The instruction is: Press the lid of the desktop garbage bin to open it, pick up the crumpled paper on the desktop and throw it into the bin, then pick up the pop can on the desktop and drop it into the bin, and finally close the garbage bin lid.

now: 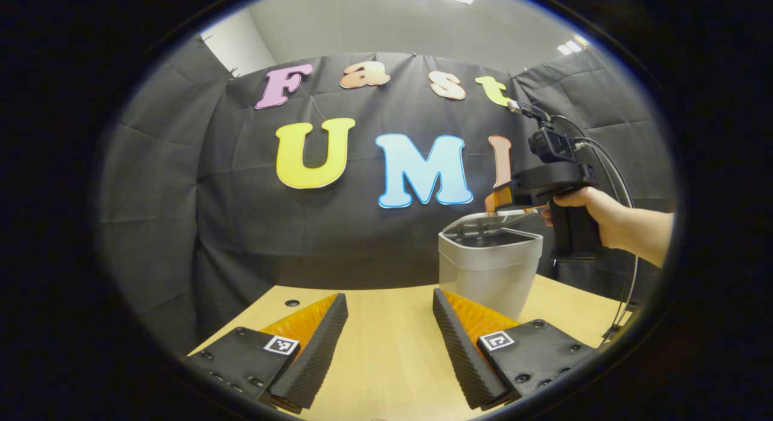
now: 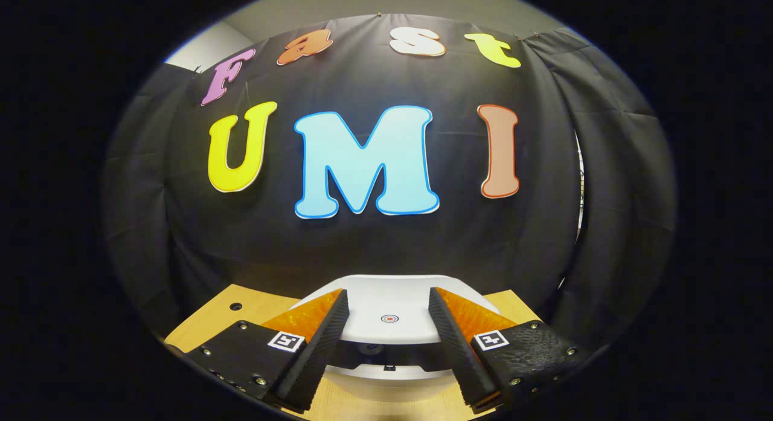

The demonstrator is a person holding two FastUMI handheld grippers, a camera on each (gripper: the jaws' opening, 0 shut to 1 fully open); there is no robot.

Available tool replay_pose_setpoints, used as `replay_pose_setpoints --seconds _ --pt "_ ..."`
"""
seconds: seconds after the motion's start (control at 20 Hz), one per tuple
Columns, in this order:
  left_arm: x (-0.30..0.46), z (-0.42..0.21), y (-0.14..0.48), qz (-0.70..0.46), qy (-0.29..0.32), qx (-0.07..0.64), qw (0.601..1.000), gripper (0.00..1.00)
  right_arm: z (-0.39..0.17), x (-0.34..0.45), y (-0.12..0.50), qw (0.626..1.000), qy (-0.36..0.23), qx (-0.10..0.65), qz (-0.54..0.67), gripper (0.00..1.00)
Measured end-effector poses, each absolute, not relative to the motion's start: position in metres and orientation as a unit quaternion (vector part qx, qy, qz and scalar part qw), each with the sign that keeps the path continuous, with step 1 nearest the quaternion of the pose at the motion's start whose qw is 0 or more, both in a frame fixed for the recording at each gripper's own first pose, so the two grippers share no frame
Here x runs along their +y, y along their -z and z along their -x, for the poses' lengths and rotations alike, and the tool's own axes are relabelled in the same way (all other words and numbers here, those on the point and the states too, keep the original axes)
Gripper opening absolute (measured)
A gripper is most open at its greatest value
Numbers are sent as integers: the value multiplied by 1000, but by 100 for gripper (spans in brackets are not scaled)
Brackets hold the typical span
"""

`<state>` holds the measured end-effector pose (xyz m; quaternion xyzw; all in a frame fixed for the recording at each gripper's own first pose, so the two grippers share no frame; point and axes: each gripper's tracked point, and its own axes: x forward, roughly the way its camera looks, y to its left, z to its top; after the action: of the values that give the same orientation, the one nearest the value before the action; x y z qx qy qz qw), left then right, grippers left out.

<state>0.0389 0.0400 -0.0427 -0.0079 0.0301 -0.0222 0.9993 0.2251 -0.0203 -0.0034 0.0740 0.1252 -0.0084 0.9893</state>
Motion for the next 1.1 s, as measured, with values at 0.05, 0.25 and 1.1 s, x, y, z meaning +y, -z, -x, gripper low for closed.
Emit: replay_pose_setpoints --seconds 0.05,0.25,1.1 --pt "41 -40 43 8 21 30 999 93 -227 -20 9 989 10 128 -75 87" --pt "43 -44 43 8 17 32 999 93 -236 -17 24 989 11 127 -75 87" --pt "46 -56 50 17 -9 39 999 93 -254 -15 44 998 4 49 -37 95"
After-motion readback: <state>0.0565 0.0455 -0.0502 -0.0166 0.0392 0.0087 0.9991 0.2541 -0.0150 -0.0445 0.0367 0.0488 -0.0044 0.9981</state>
